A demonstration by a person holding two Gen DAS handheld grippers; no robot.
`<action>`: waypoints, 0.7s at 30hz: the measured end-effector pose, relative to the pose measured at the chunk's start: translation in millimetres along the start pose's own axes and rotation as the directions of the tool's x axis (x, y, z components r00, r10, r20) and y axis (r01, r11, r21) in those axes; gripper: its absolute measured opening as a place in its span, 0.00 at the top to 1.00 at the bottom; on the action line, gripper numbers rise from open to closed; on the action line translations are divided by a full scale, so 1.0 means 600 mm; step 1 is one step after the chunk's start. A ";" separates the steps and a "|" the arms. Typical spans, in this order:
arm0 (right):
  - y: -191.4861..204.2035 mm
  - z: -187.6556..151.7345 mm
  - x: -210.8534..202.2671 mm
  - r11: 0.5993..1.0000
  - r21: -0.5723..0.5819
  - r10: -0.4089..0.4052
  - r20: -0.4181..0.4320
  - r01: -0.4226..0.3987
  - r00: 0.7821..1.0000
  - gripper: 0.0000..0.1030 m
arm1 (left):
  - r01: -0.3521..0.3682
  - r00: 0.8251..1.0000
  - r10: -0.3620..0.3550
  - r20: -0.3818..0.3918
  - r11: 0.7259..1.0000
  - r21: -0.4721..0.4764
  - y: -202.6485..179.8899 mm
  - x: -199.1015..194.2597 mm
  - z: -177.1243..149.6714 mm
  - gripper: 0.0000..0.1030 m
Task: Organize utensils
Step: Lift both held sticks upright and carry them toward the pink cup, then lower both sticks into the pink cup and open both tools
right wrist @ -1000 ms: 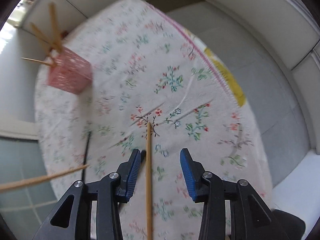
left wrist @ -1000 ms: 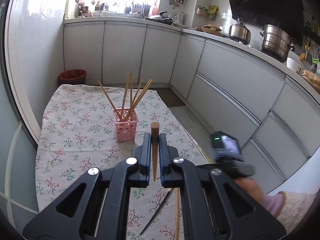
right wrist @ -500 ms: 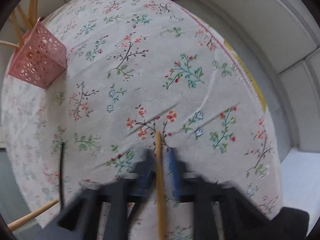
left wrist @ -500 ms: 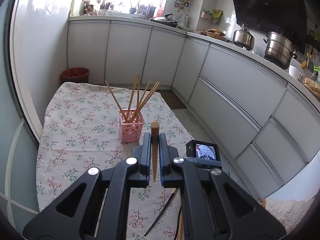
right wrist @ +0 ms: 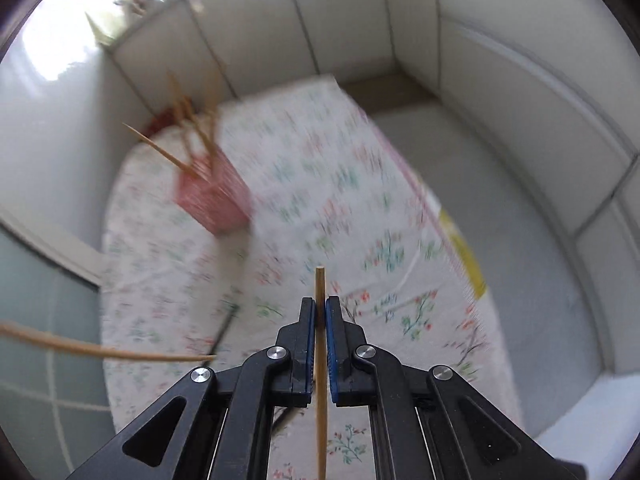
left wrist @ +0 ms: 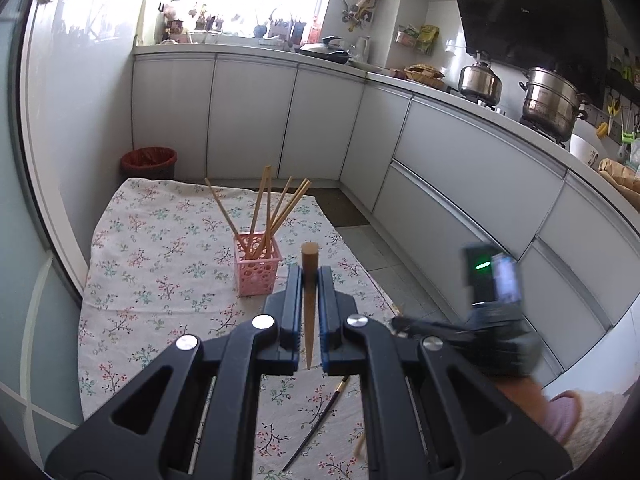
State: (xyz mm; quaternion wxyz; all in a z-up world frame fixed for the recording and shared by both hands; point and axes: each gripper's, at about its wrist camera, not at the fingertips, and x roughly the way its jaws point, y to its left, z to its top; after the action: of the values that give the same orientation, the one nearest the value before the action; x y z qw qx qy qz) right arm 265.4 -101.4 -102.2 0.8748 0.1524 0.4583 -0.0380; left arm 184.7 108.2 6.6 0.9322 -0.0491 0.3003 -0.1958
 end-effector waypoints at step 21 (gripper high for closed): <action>0.055 0.170 -0.171 0.989 -0.082 0.138 0.157 -0.126 0.978 0.95 | -0.078 0.997 0.078 -0.017 0.997 0.016 0.001 0.045 0.115 0.92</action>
State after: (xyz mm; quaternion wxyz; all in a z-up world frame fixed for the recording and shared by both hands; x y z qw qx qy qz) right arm 293.5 -108.3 43.1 0.9147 0.1475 0.3754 0.0242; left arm 244.5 96.2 47.9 0.9368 -0.0288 0.3087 -0.1620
